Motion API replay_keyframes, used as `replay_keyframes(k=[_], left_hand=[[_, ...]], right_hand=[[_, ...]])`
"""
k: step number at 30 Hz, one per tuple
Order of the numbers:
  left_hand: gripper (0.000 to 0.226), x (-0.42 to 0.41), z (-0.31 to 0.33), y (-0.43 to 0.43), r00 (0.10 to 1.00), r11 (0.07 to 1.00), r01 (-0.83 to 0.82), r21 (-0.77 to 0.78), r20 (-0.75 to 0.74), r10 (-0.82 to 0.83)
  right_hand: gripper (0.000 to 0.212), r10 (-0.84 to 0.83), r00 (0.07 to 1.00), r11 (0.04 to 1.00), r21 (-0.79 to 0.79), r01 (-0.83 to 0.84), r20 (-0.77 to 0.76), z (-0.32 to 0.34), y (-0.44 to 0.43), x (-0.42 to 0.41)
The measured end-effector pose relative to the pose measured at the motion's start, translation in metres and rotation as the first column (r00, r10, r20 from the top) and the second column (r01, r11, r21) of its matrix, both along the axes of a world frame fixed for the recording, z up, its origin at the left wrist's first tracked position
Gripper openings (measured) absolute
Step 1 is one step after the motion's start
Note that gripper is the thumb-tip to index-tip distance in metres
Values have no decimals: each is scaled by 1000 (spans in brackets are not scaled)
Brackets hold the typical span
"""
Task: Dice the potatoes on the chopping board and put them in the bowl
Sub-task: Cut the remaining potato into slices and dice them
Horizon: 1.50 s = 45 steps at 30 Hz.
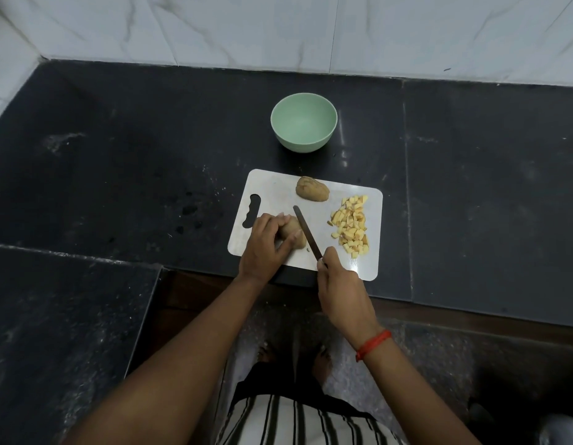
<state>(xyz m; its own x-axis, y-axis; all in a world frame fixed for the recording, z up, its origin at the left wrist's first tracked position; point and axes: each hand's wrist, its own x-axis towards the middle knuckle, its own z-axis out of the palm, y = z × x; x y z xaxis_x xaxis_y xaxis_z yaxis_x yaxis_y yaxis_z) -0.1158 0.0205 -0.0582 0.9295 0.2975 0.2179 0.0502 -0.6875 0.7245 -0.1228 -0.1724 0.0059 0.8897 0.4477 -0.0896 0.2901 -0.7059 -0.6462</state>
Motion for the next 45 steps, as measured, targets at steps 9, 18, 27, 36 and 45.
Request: replay_keyframes(k=[9, 18, 27, 36, 45], left_hand=[[46, -1, 0, 3, 999, 999, 36, 31, 19, -36], [49, 1, 3, 3, 999, 998, 46, 49, 15, -46], [60, 0, 0, 3, 1000, 998, 16, 53, -20, -15], [58, 1, 0, 3, 1000, 999, 10, 49, -23, -9], [56, 0, 2, 2, 1000, 999, 9, 40, 7, -9]], right_hand=[[5, -13, 1000, 999, -37, 12, -27, 1, 22, 19], [16, 23, 1000, 997, -72, -22, 8, -6, 47, 42], [20, 60, 997, 960, -277, -44, 49, -22, 22, 6], [13, -1, 999, 981, -195, -6, -36, -31, -36, -53], [19, -113, 990, 986, 133, 102, 84, -1, -7, -25]])
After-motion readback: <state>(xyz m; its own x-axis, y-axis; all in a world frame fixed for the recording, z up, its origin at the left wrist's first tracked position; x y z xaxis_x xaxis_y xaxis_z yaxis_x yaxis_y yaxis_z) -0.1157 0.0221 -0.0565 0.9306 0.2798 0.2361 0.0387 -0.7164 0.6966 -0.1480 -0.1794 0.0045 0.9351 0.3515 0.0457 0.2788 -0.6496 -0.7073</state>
